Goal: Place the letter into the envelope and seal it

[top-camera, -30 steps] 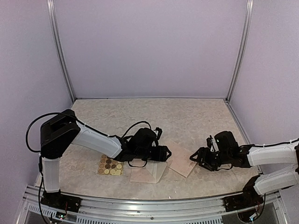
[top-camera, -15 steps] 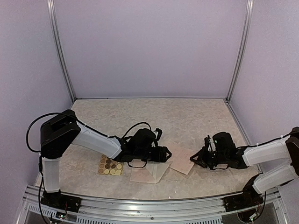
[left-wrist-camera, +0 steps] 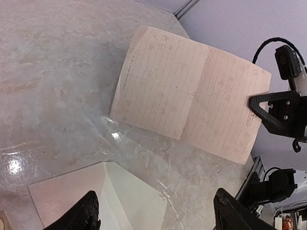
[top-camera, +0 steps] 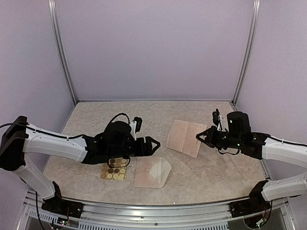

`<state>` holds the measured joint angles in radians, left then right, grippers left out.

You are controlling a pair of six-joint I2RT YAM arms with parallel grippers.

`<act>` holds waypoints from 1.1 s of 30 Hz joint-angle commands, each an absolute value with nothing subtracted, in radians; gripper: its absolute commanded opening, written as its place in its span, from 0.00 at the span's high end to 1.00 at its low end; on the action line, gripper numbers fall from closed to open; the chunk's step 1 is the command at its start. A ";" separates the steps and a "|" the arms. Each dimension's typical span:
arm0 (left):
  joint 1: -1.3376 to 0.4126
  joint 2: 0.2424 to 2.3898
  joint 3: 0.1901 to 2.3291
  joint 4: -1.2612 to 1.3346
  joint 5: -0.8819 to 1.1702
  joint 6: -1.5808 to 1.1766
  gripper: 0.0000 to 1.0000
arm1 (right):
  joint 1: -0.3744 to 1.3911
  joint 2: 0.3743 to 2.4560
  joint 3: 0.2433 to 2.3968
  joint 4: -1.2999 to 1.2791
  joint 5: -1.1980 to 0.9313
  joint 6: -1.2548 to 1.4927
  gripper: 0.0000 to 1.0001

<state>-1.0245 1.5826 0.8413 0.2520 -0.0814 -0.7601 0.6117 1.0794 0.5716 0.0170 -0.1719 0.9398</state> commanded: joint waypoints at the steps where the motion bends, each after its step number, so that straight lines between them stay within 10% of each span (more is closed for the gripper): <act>1: -1.001 1.433 0.772 0.175 -0.143 -0.815 0.22 | 0.617 1.089 0.736 -0.098 -0.349 0.734 1.00; 17: -0.856 1.052 0.573 0.098 -0.177 -0.864 0.16 | 0.957 1.178 1.112 -0.040 -0.795 0.503 1.00; 33: -0.967 0.891 0.539 0.438 0.222 -0.728 0.16 | 0.959 1.214 1.074 -0.002 -0.728 0.537 1.00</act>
